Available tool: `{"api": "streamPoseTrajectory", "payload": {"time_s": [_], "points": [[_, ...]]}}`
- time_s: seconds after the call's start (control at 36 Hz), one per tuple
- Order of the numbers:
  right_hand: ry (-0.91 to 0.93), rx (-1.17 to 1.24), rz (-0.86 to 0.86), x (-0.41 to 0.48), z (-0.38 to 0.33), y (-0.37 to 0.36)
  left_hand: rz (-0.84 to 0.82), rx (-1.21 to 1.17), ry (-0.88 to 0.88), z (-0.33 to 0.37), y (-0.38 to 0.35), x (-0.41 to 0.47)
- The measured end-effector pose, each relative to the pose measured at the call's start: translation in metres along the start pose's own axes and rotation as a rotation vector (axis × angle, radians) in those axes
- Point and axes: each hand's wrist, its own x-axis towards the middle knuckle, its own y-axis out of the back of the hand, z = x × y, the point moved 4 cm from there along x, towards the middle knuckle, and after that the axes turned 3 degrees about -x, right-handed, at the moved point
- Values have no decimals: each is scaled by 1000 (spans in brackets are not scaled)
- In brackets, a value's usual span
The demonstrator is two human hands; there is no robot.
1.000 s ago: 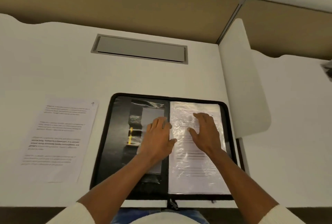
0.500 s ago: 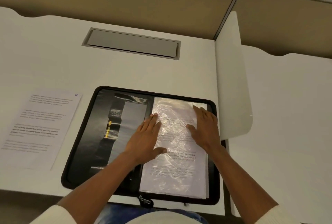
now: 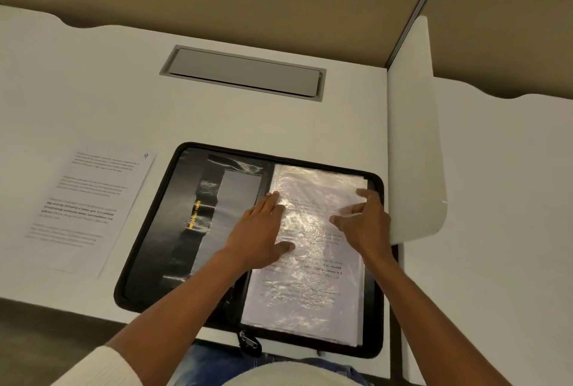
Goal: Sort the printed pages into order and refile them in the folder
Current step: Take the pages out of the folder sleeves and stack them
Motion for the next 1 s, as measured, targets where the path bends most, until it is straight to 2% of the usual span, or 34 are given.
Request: {"api": "streamPoseTrajectory", "payload": {"time_s": [0.19, 0.31, 0.39, 0.44, 0.53, 0.58, 0.67, 0.81, 0.92, 1.0], "points": [[-131, 410, -328, -13, -10, -10, 162, -216, 70, 22, 13, -8], [-106, 473, -462, -20, -39, -16, 191, -272, 141, 39, 21, -12], [-69, 514, -548, -23, -61, -23, 203, -400, 242, 41, 27, -14], [-47, 548, -592, -22, -73, -30, 273, -522, 325, 37, 35, -17], [-15, 623, -615, -19, -84, -38, 361, -585, 415, 23, 52, -23], [2, 629, -568, -14, -86, -39, 392, -625, 450, 8, 63, -25], [68, 517, -422, -4, -79, -33, 417, -654, 533, -23, 83, -31], [268, 52, -75, 24, -43, -14, 343, -669, 622, -87, 103, -37], [359, -193, 62, 39, -14, -7, 272, -609, 732, -126, 108, -37], [362, -345, 124, 41, -4, -5, 332, -492, 795, -153, 103, -29]]}}
